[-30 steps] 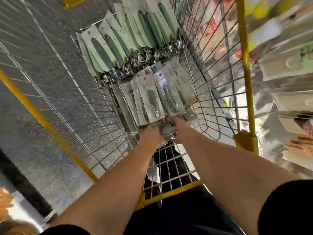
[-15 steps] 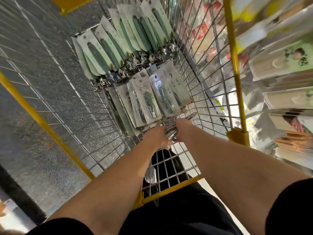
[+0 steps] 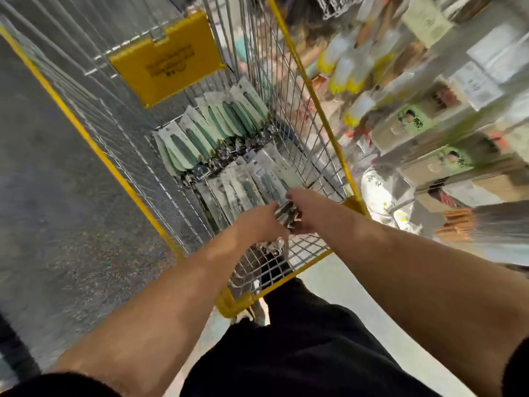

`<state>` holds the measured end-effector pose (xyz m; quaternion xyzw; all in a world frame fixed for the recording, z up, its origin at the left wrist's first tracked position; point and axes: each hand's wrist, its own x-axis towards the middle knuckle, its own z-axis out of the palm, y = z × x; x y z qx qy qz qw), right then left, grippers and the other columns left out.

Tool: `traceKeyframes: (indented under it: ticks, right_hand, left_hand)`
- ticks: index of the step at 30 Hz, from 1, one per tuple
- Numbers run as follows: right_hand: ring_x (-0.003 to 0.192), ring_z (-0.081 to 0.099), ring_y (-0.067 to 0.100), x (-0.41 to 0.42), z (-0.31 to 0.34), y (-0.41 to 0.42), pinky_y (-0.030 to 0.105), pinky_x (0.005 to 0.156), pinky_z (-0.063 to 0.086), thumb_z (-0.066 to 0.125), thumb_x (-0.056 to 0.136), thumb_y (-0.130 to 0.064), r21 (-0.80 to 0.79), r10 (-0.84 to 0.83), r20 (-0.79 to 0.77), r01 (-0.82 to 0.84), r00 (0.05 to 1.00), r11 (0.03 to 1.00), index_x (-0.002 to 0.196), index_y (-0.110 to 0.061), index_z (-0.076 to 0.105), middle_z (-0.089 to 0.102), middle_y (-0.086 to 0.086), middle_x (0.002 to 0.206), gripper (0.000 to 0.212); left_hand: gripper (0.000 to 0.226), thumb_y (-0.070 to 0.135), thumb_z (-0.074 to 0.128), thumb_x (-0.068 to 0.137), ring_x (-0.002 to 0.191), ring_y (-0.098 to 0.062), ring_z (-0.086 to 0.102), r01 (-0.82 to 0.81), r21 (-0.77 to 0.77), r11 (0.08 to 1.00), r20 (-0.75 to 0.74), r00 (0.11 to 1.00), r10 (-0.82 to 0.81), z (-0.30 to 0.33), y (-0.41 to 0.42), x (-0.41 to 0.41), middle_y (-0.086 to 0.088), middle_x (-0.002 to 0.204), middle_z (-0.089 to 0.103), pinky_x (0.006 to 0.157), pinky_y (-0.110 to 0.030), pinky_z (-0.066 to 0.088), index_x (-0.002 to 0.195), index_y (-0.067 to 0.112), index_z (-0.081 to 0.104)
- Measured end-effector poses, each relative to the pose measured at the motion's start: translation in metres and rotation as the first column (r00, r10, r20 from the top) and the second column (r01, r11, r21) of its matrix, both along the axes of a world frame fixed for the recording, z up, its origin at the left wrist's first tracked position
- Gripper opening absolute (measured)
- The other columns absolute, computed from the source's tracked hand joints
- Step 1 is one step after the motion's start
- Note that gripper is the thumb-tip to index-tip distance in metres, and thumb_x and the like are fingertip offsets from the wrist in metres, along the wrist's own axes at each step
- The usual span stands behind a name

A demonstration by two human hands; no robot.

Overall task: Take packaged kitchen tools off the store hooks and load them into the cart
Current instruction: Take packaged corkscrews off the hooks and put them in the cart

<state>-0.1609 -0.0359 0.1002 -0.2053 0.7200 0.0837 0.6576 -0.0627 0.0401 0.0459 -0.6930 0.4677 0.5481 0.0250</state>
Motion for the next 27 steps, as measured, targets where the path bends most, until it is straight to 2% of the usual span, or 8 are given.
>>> traceKeyframes:
  ticks: [3,8,11,15,19,22,24,27]
  right_hand:
    - [0.082,0.066,0.025,0.0,0.031,0.015,0.037,0.068,0.057,0.068,0.092,-0.041,-0.085,0.072,0.127,-0.062,0.989,0.994,0.102,-0.01,0.061,0.067,0.011,0.096,0.034]
    - [0.087,0.061,0.015,0.003,0.076,0.053,0.032,0.078,0.051,0.069,0.089,-0.051,-0.383,0.308,0.246,-0.2,0.919,0.902,0.09,-0.02,0.062,0.065,0.0,0.094,0.031]
    - [0.106,0.066,0.019,-0.006,0.085,0.072,0.045,0.099,0.05,0.076,0.06,-0.076,-0.564,0.435,0.178,-0.271,0.882,0.78,0.116,-0.032,0.066,0.069,-0.003,0.119,0.073]
    - [0.13,0.052,0.03,-0.023,0.131,0.111,0.055,0.108,0.04,0.076,0.061,-0.077,-0.649,0.432,0.134,-0.25,0.892,0.719,0.145,-0.027,0.047,0.049,0.005,0.15,0.102]
    - [0.089,0.067,0.005,-0.055,0.16,0.143,0.029,0.083,0.053,0.066,0.086,-0.061,-0.738,0.398,0.092,-0.206,0.913,0.642,0.118,-0.033,0.056,0.063,-0.01,0.112,0.045]
    - [0.113,0.062,0.019,-0.085,0.175,0.159,0.03,0.084,0.05,0.072,0.082,-0.058,-0.77,0.275,0.125,-0.082,0.953,0.633,0.12,-0.018,0.064,0.065,-0.004,0.121,0.056]
    - [0.103,0.057,0.011,-0.113,0.191,0.172,0.022,0.074,0.041,0.07,0.089,-0.047,-0.776,0.228,0.17,-0.012,0.959,0.631,0.116,-0.015,0.064,0.064,-0.007,0.112,0.042]
    - [0.11,0.053,0.012,-0.156,0.21,0.188,0.033,0.095,0.04,0.069,0.088,-0.049,-0.787,0.157,0.145,0.018,0.977,0.616,0.115,-0.019,0.061,0.058,-0.009,0.116,0.042]
  left_hand:
    - [0.023,0.052,0.07,0.085,0.075,0.001,0.064,-0.115,-0.076,0.99,-0.084,0.991,0.109,0.031,0.012,0.009,0.017,0.082,0.066,0.068,-0.017,0.05,0.098,0.037,0.058]
    - [0.014,0.017,0.064,0.096,0.103,-0.026,0.067,-0.524,-0.081,0.848,-0.388,0.8,0.457,0.092,0.05,0.025,-0.006,0.112,0.071,0.096,-0.039,0.051,0.11,0.017,0.061]
    - [0.035,0.02,0.065,0.094,0.106,-0.031,0.068,-0.661,-0.053,0.749,-0.527,0.655,0.541,0.112,0.074,0.026,-0.01,0.114,0.073,0.099,-0.047,0.05,0.128,0.011,0.061]
    - [0.031,0.029,0.069,0.089,0.119,-0.035,0.061,-0.71,0.006,0.704,-0.675,0.517,0.526,0.139,0.099,0.025,-0.011,0.12,0.07,0.106,-0.058,0.044,0.118,0.018,0.07]
    - [0.046,0.02,0.072,0.086,0.108,-0.03,0.069,-0.666,-0.035,0.745,-0.757,0.505,0.415,0.17,0.117,0.005,-0.01,0.118,0.073,0.094,-0.048,0.055,0.13,0.01,0.061]
    - [0.056,0.025,0.076,0.083,0.108,-0.028,0.07,-0.634,-0.066,0.77,-0.749,0.542,0.382,0.192,0.125,-0.024,-0.008,0.12,0.072,0.093,-0.048,0.056,0.134,0.014,0.056]
    - [0.06,0.022,0.078,0.081,0.1,-0.024,0.072,-0.615,-0.065,0.786,-0.745,0.554,0.372,0.209,0.128,-0.051,-0.008,0.115,0.074,0.08,-0.039,0.059,0.136,0.013,0.055]
    - [0.052,0.016,0.071,0.086,0.103,-0.026,0.071,-0.531,-0.082,0.843,-0.776,0.565,0.281,0.229,0.13,-0.091,-0.012,0.122,0.071,0.07,-0.035,0.06,0.137,0.014,0.056]
